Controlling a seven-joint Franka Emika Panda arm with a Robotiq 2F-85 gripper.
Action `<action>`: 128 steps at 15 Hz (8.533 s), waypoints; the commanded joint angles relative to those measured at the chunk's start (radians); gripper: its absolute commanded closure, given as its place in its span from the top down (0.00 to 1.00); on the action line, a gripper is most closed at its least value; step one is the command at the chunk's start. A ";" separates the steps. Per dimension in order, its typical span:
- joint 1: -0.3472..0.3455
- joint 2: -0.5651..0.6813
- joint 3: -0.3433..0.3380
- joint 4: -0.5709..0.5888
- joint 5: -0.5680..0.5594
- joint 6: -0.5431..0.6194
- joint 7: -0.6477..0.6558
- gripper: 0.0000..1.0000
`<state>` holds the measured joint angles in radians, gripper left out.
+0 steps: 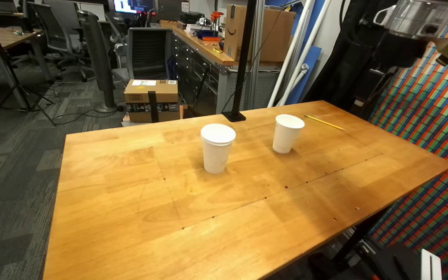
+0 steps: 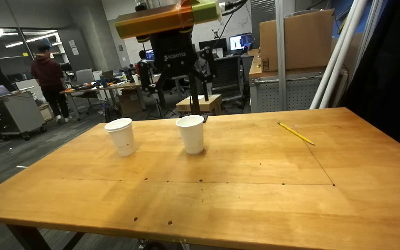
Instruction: Stack the cups
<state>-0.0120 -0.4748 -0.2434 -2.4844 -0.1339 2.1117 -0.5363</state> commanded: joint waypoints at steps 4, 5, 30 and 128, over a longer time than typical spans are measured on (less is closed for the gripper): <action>0.087 0.079 0.030 0.078 0.099 0.062 -0.132 1.00; 0.096 0.087 0.034 0.084 0.112 0.065 -0.151 1.00; 0.030 0.524 0.135 0.252 0.270 0.176 -0.699 1.00; 0.285 0.261 0.353 0.155 0.255 0.228 -0.557 0.00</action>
<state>0.2734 -0.2138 0.0984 -2.3264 0.1081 2.3126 -1.0800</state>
